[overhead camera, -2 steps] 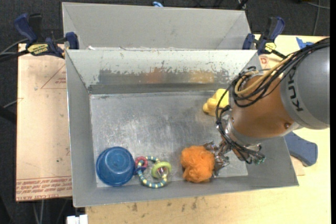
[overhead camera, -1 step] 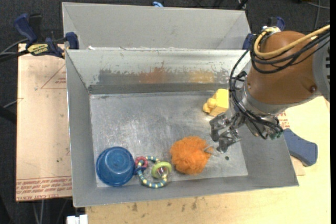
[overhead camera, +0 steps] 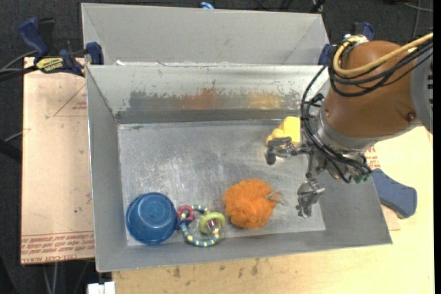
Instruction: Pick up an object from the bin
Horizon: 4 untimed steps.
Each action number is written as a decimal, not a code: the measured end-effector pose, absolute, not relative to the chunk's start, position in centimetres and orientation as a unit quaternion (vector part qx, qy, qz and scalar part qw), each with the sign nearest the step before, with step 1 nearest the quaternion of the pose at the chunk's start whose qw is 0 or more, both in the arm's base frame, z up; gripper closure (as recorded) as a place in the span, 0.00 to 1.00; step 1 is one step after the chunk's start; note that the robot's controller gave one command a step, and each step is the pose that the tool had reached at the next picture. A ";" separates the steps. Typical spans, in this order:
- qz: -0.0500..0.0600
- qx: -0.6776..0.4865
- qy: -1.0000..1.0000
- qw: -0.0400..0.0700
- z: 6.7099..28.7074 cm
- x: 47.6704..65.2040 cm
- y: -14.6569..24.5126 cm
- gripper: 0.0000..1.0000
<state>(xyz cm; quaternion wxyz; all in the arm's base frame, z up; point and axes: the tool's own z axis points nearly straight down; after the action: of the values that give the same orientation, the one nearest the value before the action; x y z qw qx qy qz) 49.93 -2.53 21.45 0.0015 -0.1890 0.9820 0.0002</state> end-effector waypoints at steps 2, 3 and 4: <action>-0.001 -0.223 0.975 0.004 19.1 50.2 -2.3 0.00; -0.001 -0.293 0.956 0.002 7.3 51.3 1.6 1.00; -0.001 -0.293 0.956 0.002 7.3 51.3 1.6 1.00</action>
Offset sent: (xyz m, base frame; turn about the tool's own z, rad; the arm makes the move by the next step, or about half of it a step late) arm 0.0082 0.0118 -0.1445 -0.4039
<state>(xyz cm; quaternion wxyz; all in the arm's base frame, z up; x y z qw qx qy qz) 51.31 1.57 7.32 0.0022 -0.2928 0.9562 -0.0012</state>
